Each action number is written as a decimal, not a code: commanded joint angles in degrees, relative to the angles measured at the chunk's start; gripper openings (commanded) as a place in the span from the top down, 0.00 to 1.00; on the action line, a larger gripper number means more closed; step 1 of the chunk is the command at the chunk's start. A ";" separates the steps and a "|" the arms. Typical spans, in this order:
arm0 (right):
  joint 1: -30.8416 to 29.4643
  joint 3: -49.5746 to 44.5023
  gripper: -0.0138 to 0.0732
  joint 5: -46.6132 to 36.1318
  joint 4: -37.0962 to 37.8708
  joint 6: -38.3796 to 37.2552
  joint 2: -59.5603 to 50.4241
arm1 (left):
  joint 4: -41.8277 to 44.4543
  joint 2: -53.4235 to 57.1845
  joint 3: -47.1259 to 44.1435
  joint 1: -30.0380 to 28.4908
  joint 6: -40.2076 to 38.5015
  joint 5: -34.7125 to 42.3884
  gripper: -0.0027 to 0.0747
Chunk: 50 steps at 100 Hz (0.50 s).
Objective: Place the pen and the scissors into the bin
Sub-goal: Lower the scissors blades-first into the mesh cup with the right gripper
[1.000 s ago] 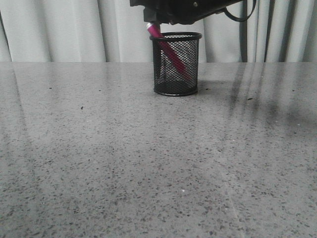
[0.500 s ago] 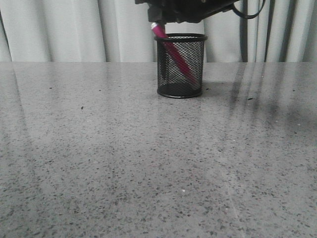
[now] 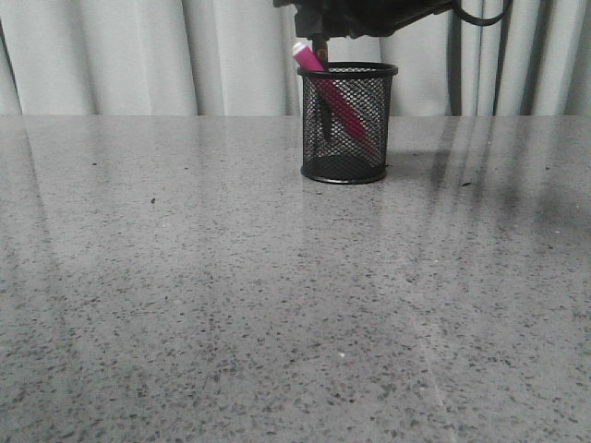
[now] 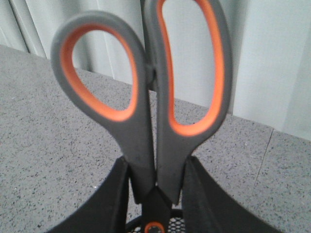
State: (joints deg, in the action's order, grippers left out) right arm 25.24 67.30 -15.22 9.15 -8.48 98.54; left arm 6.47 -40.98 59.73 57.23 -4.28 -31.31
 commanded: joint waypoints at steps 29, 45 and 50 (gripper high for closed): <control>-1.84 1.51 0.93 -5.78 0.55 2.97 -3.46 | 0.25 -0.07 1.42 0.43 -0.57 4.75 0.55; -1.97 1.51 0.93 -3.10 0.55 2.97 -3.46 | 0.25 -0.07 1.42 0.43 -0.57 4.75 0.55; -1.97 0.92 0.93 -2.97 0.55 2.97 -3.46 | 0.25 -0.07 1.42 0.43 -0.57 4.75 0.55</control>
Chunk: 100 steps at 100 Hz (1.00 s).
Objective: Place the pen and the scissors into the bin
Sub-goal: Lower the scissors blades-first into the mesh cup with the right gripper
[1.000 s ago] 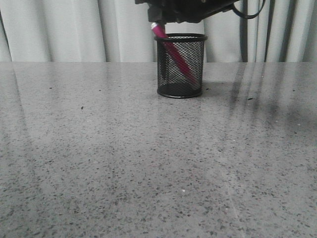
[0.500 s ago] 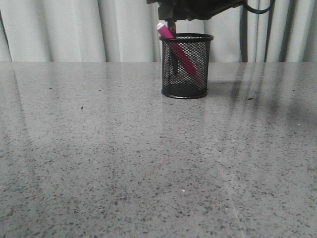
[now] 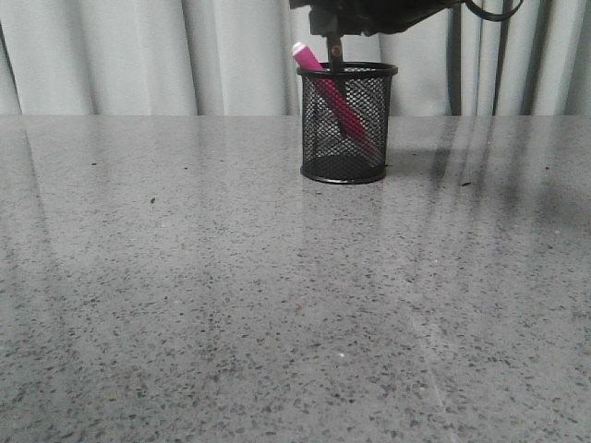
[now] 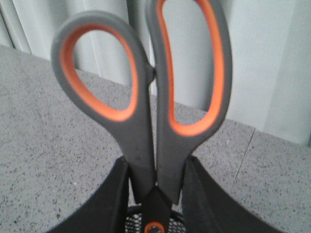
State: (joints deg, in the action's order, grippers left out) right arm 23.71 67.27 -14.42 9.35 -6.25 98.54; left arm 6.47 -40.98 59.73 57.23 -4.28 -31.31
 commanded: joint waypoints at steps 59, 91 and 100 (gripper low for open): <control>-0.53 -5.71 0.88 -7.20 -1.65 0.74 -3.46 | 0.38 -0.07 1.42 0.43 -0.57 4.75 0.55; -0.53 -5.71 0.33 -7.96 -3.99 0.74 -5.51 | 1.43 -0.07 1.42 0.43 -0.57 3.90 0.55; -0.53 -5.71 0.33 -9.21 -3.99 0.74 -8.21 | 1.86 -0.07 1.42 0.43 -0.57 3.90 0.55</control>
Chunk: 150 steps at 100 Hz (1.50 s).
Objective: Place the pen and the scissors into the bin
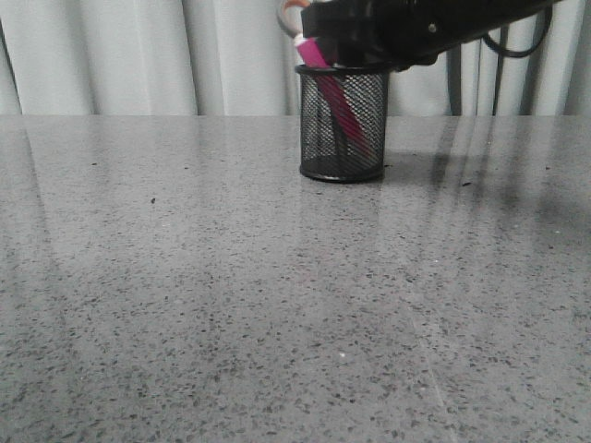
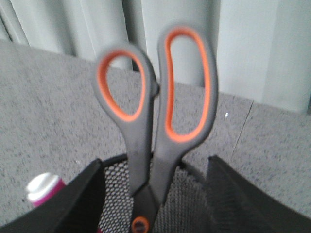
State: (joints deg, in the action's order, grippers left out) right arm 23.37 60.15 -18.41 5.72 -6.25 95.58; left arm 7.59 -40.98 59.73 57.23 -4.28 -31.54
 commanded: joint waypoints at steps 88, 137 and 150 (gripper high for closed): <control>-0.19 -21.10 0.92 40.69 4.84 0.74 -68.84 | 23.47 36.18 -28.71 -9.54 -35.38 1.51 0.99; -0.19 -25.49 0.92 41.49 4.84 0.74 -75.13 | 21.82 38.85 -30.68 -9.54 -35.38 0.13 0.99; -0.19 -25.49 0.92 41.49 4.84 0.74 -75.13 | 21.82 38.85 -30.68 -9.54 -35.38 0.13 0.99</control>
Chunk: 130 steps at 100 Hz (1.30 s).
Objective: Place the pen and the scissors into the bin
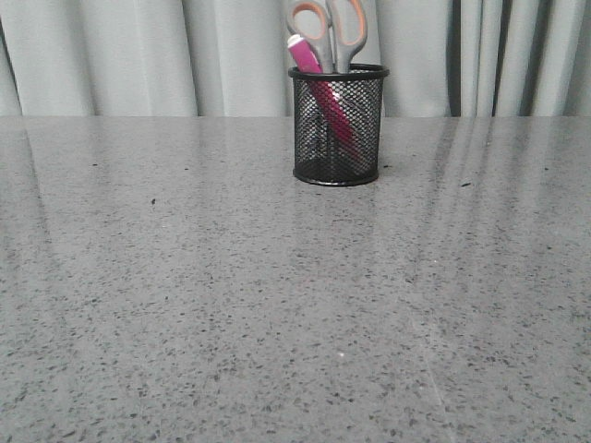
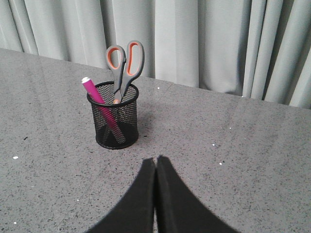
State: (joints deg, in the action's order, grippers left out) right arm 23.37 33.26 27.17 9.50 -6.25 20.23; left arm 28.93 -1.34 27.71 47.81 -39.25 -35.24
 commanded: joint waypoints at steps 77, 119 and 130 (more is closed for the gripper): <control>-0.19 1.40 0.92 -4.09 1.07 0.74 0.23 | 15.30 -0.80 -14.36 -9.74 0.19 27.41 0.99; -0.19 1.40 0.92 -4.09 1.07 0.74 0.23 | -27.85 -0.80 -18.01 -32.87 48.14 32.84 0.99; -0.19 1.40 0.92 -4.09 1.07 0.74 0.23 | -38.64 -0.80 -22.10 -38.50 55.91 39.59 0.99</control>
State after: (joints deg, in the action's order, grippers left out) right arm 23.37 33.26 27.17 9.50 -6.25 20.23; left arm 0.00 -1.34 6.84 13.46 9.50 -5.21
